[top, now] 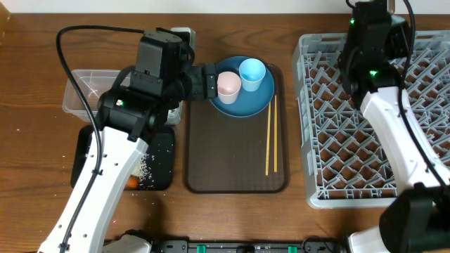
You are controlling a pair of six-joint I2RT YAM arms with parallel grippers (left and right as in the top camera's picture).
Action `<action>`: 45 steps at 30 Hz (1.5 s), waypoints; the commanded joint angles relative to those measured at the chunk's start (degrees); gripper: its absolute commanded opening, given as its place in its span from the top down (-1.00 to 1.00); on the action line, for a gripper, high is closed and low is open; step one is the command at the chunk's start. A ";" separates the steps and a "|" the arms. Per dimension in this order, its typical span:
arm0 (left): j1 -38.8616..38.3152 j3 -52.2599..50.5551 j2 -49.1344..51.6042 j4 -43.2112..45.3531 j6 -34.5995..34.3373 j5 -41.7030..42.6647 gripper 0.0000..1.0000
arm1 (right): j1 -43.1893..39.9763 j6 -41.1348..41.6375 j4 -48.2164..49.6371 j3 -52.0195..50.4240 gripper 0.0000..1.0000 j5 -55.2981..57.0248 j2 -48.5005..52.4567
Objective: Sort waste into correct bins and load items into the dishwasher rack
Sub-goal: 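Carry the bowl right with the right gripper into the dishwasher rack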
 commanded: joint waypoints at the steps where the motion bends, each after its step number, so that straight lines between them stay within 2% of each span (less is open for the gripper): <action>1: 0.20 0.55 0.17 -0.33 0.74 0.31 -0.85 | -1.57 -14.40 4.85 0.17 0.97 -0.26 4.42; 8: 0.20 0.55 0.17 -0.52 0.74 0.31 -0.86 | -2.36 -32.85 21.18 0.17 0.98 -0.94 12.39; 13: 0.20 0.55 0.17 -0.55 0.74 0.31 -0.86 | -2.71 -43.85 25.53 0.17 0.98 -2.43 16.72; 25: 0.20 0.55 0.17 -0.57 0.74 0.33 -0.86 | -3.50 -43.93 22.47 0.15 0.98 -3.50 18.75; 31: 0.20 0.55 0.17 -0.57 0.74 0.33 -0.86 | -5.81 -46.49 21.33 0.15 0.98 -5.95 18.75; 45: 0.20 0.55 0.17 -0.57 0.74 0.33 -0.86 | -6.40 -44.46 16.63 0.13 0.97 -8.48 18.78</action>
